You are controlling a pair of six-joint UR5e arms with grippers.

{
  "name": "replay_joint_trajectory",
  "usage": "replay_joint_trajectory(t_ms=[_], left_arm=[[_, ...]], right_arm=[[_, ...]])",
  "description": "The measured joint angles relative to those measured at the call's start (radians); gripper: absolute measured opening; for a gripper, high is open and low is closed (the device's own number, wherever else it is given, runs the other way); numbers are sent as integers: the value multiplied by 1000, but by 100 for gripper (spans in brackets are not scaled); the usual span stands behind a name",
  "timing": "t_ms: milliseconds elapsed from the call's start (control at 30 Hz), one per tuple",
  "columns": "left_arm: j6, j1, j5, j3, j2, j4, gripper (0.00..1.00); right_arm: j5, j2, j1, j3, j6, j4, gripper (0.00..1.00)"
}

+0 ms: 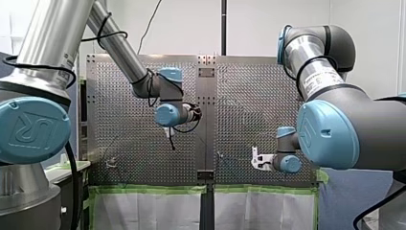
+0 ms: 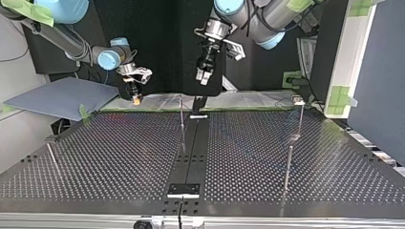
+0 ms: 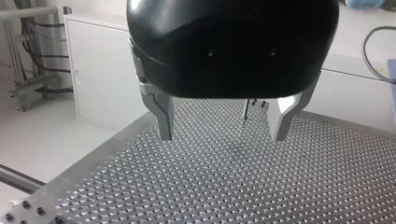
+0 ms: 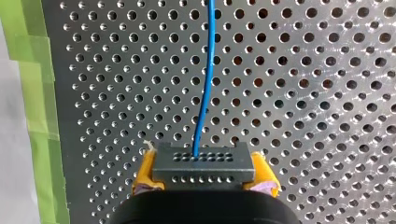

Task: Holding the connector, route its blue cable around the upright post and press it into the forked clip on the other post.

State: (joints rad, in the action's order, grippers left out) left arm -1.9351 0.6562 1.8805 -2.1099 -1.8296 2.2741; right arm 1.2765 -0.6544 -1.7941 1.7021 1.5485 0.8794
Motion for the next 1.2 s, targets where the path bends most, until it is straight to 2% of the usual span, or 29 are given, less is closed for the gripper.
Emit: replay_joint_trajectory(t_ms=[400,600,733,900,1200], left_arm=[[3,-6,1,-103,103,-63,100],[-26,-17,1,-151,151,-110,100],[-16,-28,13,-194,186,-153,100],[-6,-40,18,-238,175,-197,100],[17,-50,16,-316,103,-275,100]], right_arm=[[0,0,0,0,1,2,0],[0,0,0,0,1,0,0],[6,0,0,0,0,0,0],[28,-1,1,0,1,-2,0],[97,-4,18,0,-2,-19,0]])
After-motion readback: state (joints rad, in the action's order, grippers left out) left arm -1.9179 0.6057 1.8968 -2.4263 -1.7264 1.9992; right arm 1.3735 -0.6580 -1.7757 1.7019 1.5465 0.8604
